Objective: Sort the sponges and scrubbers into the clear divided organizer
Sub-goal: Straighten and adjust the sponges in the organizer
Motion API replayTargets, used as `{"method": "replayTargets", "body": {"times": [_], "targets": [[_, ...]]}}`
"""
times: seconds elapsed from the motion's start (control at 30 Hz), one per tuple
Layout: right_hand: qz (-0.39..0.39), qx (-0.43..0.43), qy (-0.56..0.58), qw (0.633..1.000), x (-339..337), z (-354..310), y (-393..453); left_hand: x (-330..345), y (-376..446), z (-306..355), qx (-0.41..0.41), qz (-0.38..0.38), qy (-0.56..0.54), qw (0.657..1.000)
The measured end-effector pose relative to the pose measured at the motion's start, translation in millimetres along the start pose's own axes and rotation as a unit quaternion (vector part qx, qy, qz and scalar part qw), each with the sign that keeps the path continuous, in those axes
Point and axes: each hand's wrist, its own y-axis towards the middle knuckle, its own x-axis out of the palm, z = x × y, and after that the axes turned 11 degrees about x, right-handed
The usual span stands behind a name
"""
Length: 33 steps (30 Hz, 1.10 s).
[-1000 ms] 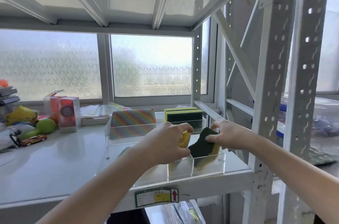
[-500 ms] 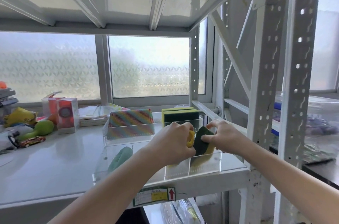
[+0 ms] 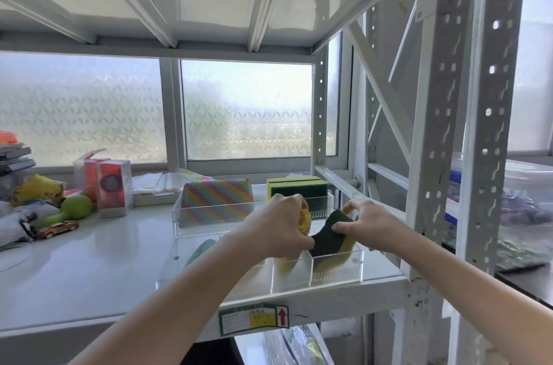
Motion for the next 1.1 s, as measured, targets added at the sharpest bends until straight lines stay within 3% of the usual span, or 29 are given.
{"method": "replayTargets", "body": {"times": [0.43, 0.6, 0.8, 1.1], "targets": [[0.004, 0.014, -0.037, 0.999, 5.9, -0.3, 2.5, 4.5, 2.3, -1.0, -0.021, -0.043, 0.036, 0.998], [-0.003, 0.012, 0.015, 1.000, -0.5, -0.1, 4.1, -4.8, 2.8, -5.0, -0.007, -0.066, -0.003, 0.998], [0.004, -0.006, 0.002, 1.000, -1.3, -3.0, 2.4, -7.9, 0.2, -11.6, -0.016, -0.116, -0.046, 0.992], [0.007, -0.003, -0.004, 1.000, -1.5, -1.4, 2.5, -0.7, -1.7, -15.0, 0.018, -0.071, -0.047, 0.996]]}}
